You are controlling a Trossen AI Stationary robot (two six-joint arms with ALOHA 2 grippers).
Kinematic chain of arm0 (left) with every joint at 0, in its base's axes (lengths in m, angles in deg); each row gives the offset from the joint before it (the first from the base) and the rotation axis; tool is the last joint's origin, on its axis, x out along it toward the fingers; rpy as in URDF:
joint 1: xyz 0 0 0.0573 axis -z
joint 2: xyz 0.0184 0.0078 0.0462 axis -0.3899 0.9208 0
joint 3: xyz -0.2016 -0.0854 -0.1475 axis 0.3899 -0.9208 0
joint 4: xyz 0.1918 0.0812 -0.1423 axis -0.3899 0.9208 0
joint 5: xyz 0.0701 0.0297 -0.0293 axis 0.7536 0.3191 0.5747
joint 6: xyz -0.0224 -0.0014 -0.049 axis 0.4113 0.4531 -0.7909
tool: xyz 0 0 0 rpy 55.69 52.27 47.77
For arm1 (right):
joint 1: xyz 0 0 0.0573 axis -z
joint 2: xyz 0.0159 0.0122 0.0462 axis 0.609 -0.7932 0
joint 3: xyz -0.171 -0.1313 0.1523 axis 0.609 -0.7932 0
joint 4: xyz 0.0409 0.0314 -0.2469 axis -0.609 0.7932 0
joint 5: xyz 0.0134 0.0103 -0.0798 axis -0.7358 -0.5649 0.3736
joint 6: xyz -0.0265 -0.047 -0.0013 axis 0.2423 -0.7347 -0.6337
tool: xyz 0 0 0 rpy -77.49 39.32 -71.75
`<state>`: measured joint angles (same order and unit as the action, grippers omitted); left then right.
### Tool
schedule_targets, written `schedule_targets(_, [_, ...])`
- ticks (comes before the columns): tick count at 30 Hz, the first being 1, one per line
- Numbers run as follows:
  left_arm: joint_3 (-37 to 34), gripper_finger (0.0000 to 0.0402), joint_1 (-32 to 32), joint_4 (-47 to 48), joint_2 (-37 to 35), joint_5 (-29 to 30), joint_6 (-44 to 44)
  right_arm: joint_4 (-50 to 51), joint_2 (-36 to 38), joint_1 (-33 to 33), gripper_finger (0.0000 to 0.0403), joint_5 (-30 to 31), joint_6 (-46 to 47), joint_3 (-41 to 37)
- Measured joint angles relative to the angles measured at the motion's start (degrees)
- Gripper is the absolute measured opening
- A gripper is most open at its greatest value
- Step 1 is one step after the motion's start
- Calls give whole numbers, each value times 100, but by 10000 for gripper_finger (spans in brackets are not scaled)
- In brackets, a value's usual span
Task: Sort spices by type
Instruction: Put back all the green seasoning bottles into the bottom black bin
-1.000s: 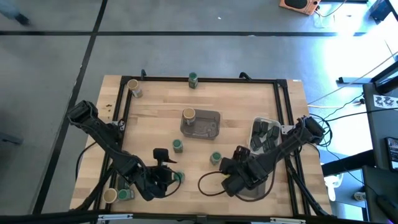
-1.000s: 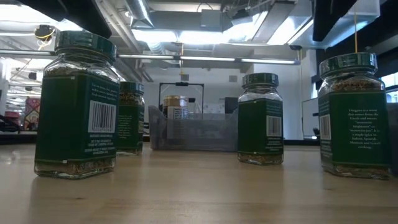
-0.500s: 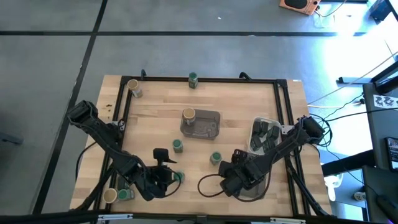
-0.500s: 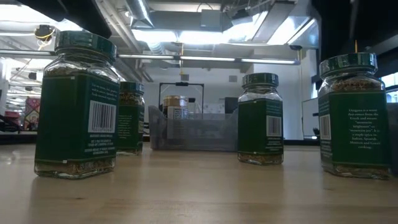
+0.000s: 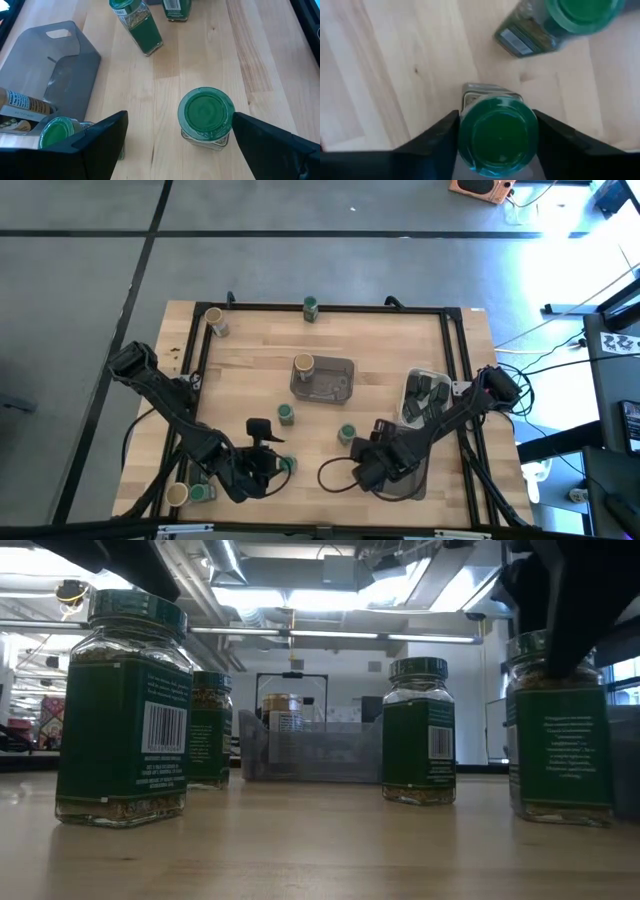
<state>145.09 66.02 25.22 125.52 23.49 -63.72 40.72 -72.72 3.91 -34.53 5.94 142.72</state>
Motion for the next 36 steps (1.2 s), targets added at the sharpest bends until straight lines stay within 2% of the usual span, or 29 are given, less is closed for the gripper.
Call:
schedule_targets(1, [0,354,0,0,0,0,0,-47,0,0,210,1,-56,0])
schedule_targets(6, [0,354,0,1,0,0,0,30,0,-1,208,11,-153,64])
schedule_targets(10, [0,354,0,2,0,0,0,319,2,-18,208,151,-223,576])
schedule_targets(18, [0,354,0,7,0,0,2,2411,2,-356,208,454,-66,2024])
schedule_targets(22, [0,354,2,7,0,0,2,2954,13,-630,208,448,273,2408])
schedule_targets(27, [0,354,1,-3,0,3,2,2888,14,-1057,208,445,537,2261])
schedule_targets(36, [0,354,1,-12,22,119,-24,2893,57,-1292,208,-50,756,1060])
